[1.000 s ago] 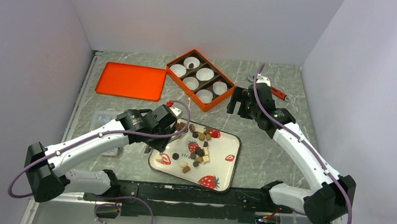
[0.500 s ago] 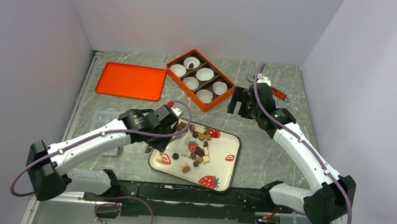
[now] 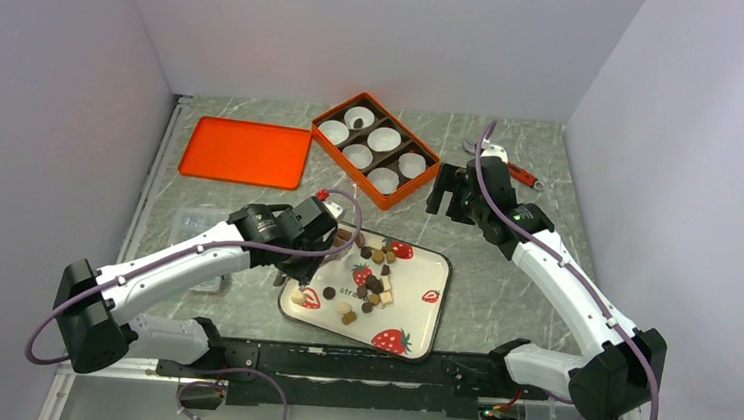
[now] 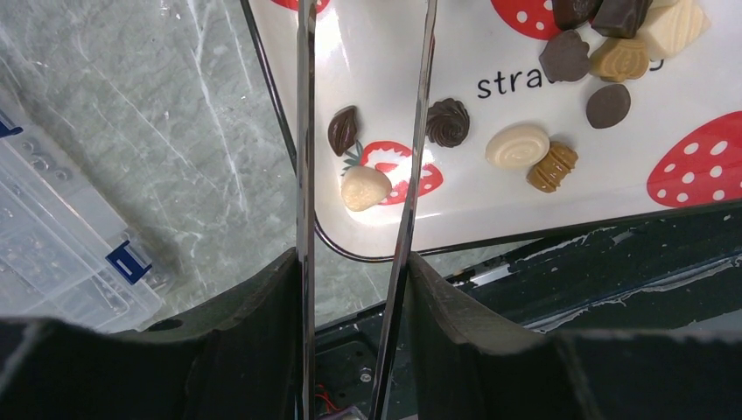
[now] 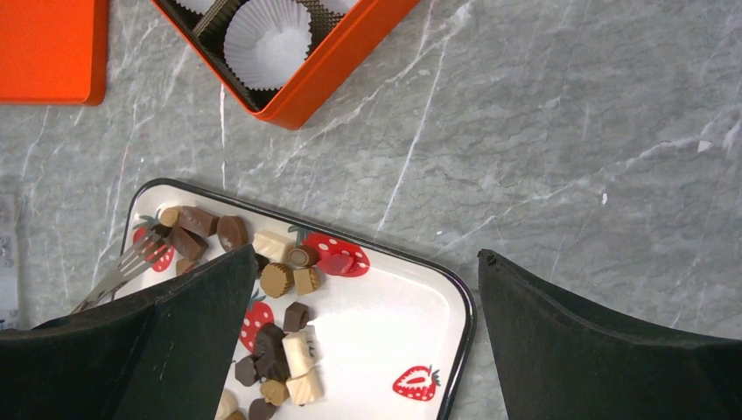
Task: Pack the chocolate
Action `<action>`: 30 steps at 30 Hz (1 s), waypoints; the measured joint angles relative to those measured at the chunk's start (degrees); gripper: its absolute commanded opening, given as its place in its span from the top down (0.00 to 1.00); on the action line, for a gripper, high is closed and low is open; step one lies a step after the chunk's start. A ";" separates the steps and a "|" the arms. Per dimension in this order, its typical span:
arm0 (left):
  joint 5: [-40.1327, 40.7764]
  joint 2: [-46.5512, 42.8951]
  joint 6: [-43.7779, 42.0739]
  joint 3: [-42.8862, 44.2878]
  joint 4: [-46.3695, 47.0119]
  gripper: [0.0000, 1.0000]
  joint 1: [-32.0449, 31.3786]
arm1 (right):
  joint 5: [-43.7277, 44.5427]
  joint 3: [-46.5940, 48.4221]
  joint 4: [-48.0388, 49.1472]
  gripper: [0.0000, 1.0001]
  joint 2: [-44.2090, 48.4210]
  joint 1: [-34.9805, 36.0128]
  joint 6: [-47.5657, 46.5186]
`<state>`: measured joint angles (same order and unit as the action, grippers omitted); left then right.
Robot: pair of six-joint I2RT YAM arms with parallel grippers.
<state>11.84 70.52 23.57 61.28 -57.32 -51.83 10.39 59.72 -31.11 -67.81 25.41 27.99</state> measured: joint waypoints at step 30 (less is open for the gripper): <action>0.07 2.16 -1.70 0.42 1.68 0.62 0.00 | 0.00 -0.59 -0.04 0.00 0.33 -0.42 0.00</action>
<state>11.90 72.69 21.87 61.69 -55.64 -51.83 10.39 59.13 -31.16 -67.48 24.99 27.99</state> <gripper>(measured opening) 0.394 0.994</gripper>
